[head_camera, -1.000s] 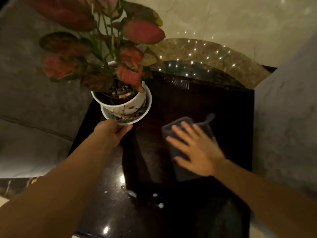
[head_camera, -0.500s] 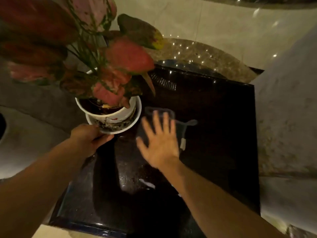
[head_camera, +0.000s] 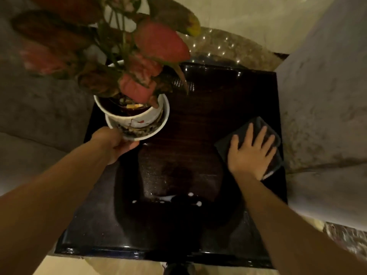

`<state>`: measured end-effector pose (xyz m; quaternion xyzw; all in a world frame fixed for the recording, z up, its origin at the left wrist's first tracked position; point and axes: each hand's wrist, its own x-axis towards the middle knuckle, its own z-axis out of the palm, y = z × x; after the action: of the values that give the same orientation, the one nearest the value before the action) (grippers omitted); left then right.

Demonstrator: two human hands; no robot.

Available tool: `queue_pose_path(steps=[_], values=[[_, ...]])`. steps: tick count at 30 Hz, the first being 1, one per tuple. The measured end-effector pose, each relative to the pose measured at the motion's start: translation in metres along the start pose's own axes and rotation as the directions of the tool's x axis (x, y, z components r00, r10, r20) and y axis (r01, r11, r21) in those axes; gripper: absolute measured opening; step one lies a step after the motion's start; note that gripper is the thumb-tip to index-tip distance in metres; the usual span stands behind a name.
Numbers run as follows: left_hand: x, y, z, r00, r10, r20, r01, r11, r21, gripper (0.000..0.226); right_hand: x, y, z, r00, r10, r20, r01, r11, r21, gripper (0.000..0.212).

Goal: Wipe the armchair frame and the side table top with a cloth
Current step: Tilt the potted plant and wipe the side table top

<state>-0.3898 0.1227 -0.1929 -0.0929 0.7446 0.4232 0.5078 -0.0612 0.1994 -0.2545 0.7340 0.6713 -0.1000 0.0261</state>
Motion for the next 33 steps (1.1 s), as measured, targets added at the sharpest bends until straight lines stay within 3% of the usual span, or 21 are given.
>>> queue_pose_path(steps=[1, 2, 4, 7, 9, 10, 12, 14, 16, 19, 21, 22, 23, 24, 25, 26, 27, 28, 30, 33], values=[[0.0, -0.001, 0.01, 1.0, 0.006, 0.001, -0.006, 1.0, 0.007, 0.032, -0.023, -0.01, 0.004, 0.998, 0.056, -0.024, -0.055, 0.998, 0.02, 0.073], [-0.002, -0.002, 0.022, 1.0, 0.005, 0.006, -0.005, 1.0, 0.016, 0.033, -0.048, -0.02, 0.008, 0.999, 0.019, -0.036, -0.018, 0.999, 0.033, 0.071], [-0.008, -0.006, 0.043, 1.0, -0.006, 0.021, 0.005, 1.0, 0.027, 0.037, -0.092, -0.024, 0.016, 0.964, -0.265, 0.0, 0.265, 0.964, 0.001, 0.068], [-0.017, -0.015, 0.072, 0.997, -0.014, 0.072, 0.011, 0.999, 0.035, 0.036, -0.109, 0.014, 0.02, 0.745, -0.659, 0.108, 0.666, 0.744, -0.051, 0.065], [-0.024, -0.023, 0.087, 0.995, -0.024, 0.099, 0.02, 0.999, 0.04, 0.035, -0.09, 0.051, 0.015, 0.66, -0.74, 0.129, 0.751, 0.657, -0.067, 0.063], [-0.028, -0.028, 0.094, 0.994, -0.029, 0.105, 0.025, 0.999, 0.038, 0.034, -0.08, 0.068, 0.01, 0.674, -0.727, 0.13, 0.738, 0.668, -0.093, 0.063], [-0.035, -0.037, 0.105, 0.993, -0.037, 0.114, 0.032, 0.998, 0.048, 0.034, -0.067, 0.098, 0.0, 0.79, -0.603, 0.113, 0.613, 0.782, -0.11, 0.063], [-0.043, -0.045, 0.113, 0.991, -0.037, 0.127, 0.029, 0.998, 0.064, 0.034, -0.073, 0.112, -0.004, 0.913, -0.402, 0.069, 0.407, 0.909, -0.094, 0.065], [-0.051, -0.052, 0.121, 0.988, -0.04, 0.15, 0.031, 0.997, 0.065, 0.034, -0.096, 0.11, -0.001, 0.988, -0.154, 0.034, 0.155, 0.987, -0.043, 0.067], [-0.067, -0.06, 0.124, 0.977, -0.073, 0.201, 0.065, 0.997, 0.049, 0.028, -0.145, 0.086, 0.006, 0.995, 0.081, 0.063, -0.082, 0.997, 0.013, 0.072], [-0.073, -0.062, 0.115, 0.972, -0.082, 0.221, 0.067, 0.995, 0.071, 0.016, -0.173, 0.064, 0.009, 0.985, 0.114, 0.13, -0.116, 0.993, 0.002, 0.075], [-0.071, -0.064, 0.103, 0.98, 0.01, 0.198, -0.035, 0.992, 0.123, 0.014, -0.181, 0.051, 0.01, 0.982, 0.111, 0.154, -0.111, 0.994, -0.009, 0.076], [-0.065, -0.067, 0.083, 0.965, 0.201, 0.168, -0.239, 0.939, 0.249, 0.017, -0.185, 0.039, 0.011, 0.981, 0.103, 0.167, -0.102, 0.995, -0.016, 0.077], [-0.059, -0.071, 0.056, 0.88, 0.444, 0.168, -0.471, 0.772, 0.427, 0.021, -0.186, 0.027, 0.011, 0.982, 0.087, 0.166, -0.086, 0.996, -0.016, 0.078], [-0.055, -0.079, 0.019, 0.74, 0.644, 0.191, -0.616, 0.537, 0.576, 0.027, -0.187, 0.012, 0.012, 0.985, 0.052, 0.162, -0.051, 0.999, -0.012, 0.077], [-0.053, -0.089, -0.015, 0.611, 0.756, 0.233, -0.67, 0.338, 0.661, 0.039, -0.186, -0.001, 0.012, 0.988, 0.008, 0.153, -0.008, 1.0, -0.003, 0.076], [-0.053, -0.104, -0.054, 0.546, 0.797, 0.258, -0.67, 0.231, 0.706, 0.057, -0.185, -0.016, 0.012, 0.987, -0.053, 0.152, 0.054, 0.999, -0.002, 0.075], [-0.054, -0.123, -0.087, 0.53, 0.802, 0.276, -0.646, 0.171, 0.744, 0.076, -0.182, -0.031, 0.013, 0.982, -0.112, 0.155, 0.114, 0.993, -0.009, 0.074], [-0.057, -0.165, -0.136, 0.601, 0.725, 0.336, -0.538, 0.057, 0.841, 0.111, -0.174, -0.07, 0.018, 0.962, -0.229, 0.15, 0.235, 0.972, -0.021, 0.072], [-0.056, -0.205, -0.155, 0.679, 0.621, 0.391, -0.401, -0.132, 0.906, 0.131, -0.174, -0.14, 0.03, 0.895, -0.433, 0.104, 0.434, 0.901, 0.02, 0.07]])
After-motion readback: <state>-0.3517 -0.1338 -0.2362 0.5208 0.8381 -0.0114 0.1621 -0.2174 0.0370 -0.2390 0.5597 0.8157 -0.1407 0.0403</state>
